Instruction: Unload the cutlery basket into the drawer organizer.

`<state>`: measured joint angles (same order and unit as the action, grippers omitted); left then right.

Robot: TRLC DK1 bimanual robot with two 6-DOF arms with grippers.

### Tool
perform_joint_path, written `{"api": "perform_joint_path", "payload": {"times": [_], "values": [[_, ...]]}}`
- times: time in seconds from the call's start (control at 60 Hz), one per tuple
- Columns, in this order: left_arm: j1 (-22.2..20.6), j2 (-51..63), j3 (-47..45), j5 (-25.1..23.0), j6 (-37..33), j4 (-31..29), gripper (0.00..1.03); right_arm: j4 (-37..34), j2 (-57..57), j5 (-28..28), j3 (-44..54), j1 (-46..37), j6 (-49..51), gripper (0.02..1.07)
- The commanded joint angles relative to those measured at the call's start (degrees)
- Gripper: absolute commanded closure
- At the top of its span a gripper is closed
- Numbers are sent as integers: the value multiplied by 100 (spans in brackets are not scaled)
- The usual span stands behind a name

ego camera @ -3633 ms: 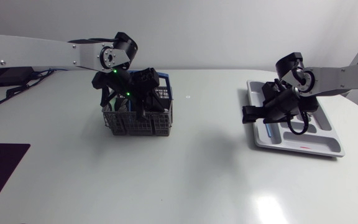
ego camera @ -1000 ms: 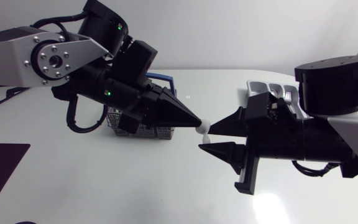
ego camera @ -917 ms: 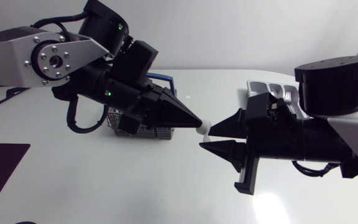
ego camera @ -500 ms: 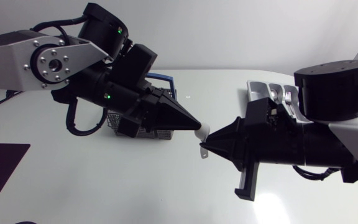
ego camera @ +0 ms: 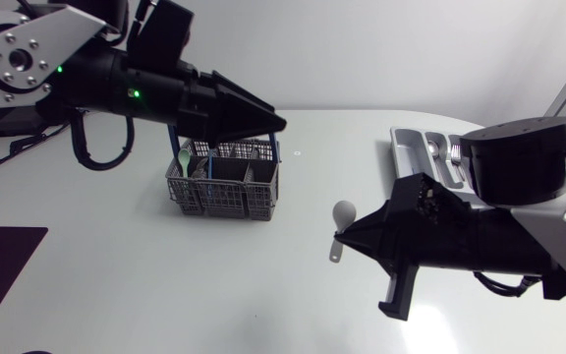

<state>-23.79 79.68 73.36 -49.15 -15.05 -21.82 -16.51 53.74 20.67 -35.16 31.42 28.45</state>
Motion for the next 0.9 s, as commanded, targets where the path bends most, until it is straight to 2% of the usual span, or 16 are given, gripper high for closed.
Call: {"api": "perform_joint_path", "payload": {"times": [0.0,0.133,0.183,0.233,0.367,0.633,0.883], "values": [[112,-128,20,643,99,126,26,-80,-153,-107,202,-391,267,98],[208,-111,-384,1812,72,477,26,-80,-135,-326,255,-1217,706,98],[182,-102,-577,2278,11,609,26,-19,-74,-581,299,-1498,961,98],[155,-93,-744,2594,-16,732,26,113,5,-871,343,-1718,1198,97],[85,21,-973,3359,2,934,26,447,313,-1153,404,-2571,1866,97],[147,347,-991,3772,90,1049,26,1062,1078,-1179,316,-4197,3053,97],[296,522,-929,3816,169,1040,26,1722,1974,-1170,237,-5172,3870,97]]}}
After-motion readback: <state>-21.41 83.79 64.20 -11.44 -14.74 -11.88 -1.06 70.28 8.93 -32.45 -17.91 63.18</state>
